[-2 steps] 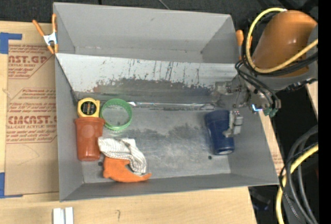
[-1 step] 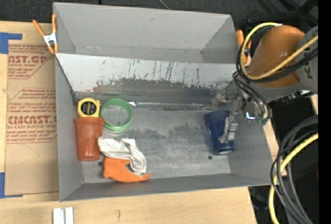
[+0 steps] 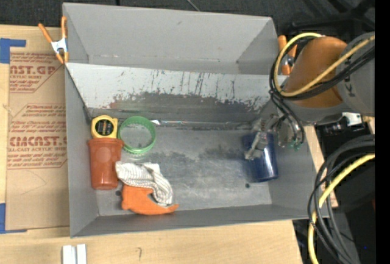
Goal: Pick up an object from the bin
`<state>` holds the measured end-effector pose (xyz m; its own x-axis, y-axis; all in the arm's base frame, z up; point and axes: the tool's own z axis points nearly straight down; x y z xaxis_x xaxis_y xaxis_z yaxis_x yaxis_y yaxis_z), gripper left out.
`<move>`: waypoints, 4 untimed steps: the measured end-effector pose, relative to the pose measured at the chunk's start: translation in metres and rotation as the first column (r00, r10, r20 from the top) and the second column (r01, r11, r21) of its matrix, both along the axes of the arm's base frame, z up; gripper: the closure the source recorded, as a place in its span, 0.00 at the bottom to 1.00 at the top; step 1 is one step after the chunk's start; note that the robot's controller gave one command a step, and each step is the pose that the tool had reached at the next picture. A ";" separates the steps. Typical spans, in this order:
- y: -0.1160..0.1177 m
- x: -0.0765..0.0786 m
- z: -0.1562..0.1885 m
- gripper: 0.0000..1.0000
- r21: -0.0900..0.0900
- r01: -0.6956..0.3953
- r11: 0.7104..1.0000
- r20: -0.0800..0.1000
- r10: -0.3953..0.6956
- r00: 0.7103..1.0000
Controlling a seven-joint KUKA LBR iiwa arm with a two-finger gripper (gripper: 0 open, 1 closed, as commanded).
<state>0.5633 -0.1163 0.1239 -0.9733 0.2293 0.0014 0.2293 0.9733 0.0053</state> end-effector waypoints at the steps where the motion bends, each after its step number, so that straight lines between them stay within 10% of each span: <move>1: 0.001 0.001 0.011 1.00 -0.003 0.064 0.998 0.000 -0.064 0.998; 4: 0.040 0.010 0.112 1.00 -0.004 0.047 0.999 -0.004 -0.047 0.999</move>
Offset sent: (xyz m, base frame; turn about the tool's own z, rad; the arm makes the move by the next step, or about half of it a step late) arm 0.0055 0.0321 0.0635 0.0595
